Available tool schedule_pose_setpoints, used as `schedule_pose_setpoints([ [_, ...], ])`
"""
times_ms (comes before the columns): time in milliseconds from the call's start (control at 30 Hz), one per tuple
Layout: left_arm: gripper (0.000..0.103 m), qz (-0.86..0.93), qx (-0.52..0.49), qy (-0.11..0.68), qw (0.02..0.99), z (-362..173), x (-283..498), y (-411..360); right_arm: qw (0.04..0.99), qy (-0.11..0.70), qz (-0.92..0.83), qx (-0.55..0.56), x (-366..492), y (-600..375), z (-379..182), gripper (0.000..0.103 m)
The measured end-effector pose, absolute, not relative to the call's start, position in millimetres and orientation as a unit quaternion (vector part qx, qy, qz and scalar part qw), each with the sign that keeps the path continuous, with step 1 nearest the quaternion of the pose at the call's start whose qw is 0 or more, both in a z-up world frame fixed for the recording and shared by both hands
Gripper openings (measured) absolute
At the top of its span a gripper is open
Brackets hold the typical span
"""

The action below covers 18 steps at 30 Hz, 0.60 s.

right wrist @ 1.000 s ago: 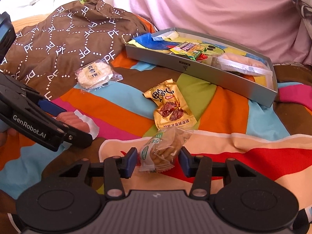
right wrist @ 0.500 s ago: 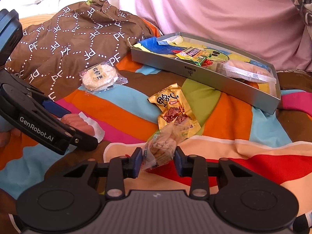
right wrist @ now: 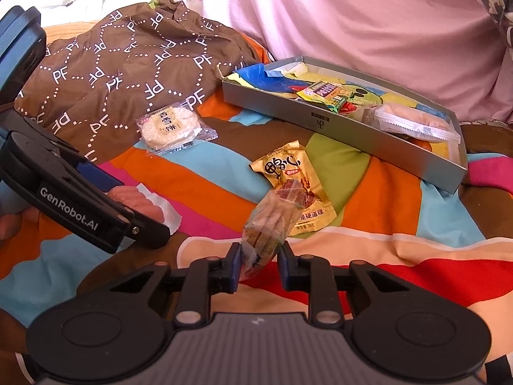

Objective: Organize snacks
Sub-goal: 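Lift the sausage pack with the left tool while the right tool lifts the bun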

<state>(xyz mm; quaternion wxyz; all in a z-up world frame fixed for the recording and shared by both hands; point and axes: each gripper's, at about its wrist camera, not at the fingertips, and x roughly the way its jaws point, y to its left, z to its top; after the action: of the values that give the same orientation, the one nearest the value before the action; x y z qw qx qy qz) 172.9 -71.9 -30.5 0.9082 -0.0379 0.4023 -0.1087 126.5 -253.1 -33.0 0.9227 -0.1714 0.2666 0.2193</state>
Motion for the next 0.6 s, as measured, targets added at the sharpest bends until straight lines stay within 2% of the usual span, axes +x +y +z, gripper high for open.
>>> schedule_pose_setpoints([
  [600, 0.09, -0.102, -0.045, 0.397, 0.911, -28.1, 170.6, -69.5, 0.924, 0.257, 0.221, -0.178, 122.5, -253.0, -31.8, 0.025],
])
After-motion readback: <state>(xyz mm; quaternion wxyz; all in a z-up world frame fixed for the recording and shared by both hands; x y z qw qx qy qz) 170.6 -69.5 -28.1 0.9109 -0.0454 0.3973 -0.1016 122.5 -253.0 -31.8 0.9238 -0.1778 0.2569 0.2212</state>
